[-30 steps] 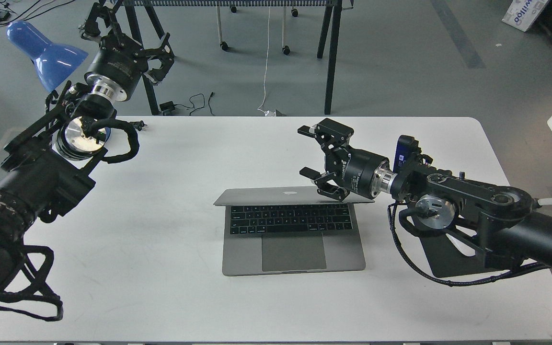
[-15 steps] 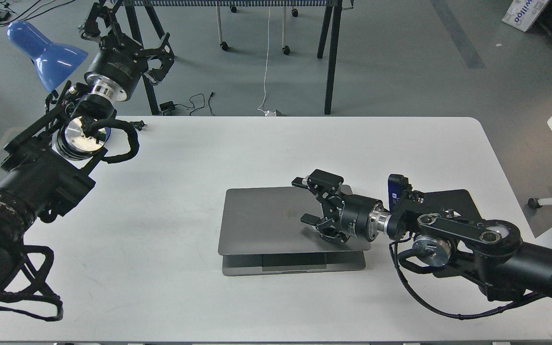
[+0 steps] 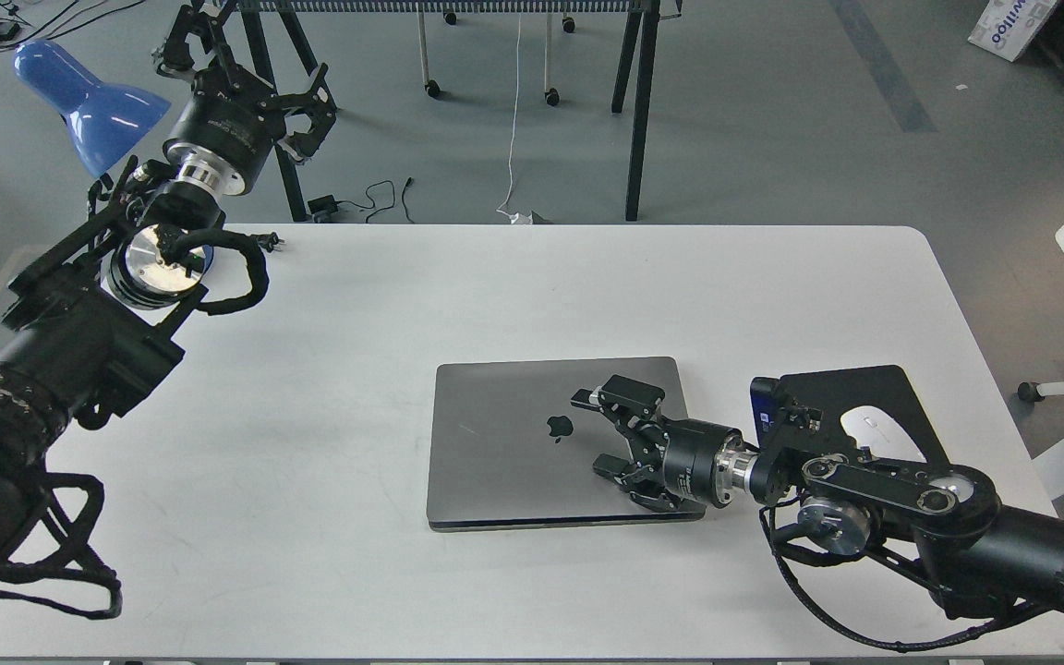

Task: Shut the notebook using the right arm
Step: 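Press the right gripper on the closed lid to seat it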

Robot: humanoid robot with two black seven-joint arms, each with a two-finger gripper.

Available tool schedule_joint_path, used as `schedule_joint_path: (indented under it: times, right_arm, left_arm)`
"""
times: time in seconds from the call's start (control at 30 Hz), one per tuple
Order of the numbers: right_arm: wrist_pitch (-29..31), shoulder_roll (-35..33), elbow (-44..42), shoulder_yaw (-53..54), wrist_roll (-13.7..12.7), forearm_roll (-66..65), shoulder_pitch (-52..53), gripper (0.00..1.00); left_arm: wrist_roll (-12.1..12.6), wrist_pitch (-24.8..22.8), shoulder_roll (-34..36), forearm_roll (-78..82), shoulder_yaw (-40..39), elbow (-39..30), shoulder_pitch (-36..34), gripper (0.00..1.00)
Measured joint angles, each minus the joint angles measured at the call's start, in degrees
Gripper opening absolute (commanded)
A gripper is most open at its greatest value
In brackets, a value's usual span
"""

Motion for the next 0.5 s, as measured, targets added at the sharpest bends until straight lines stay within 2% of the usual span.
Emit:
schedule_joint_path:
  times: [0.5]
  right_arm:
    - [-0.31,1.99,-2.85,-0.2,-1.06,-0.12,-0.16,1.0]
  left_arm:
    - [0.0,-0.01,-0.05,0.0,-0.09,-0.08,0.09,1.0]
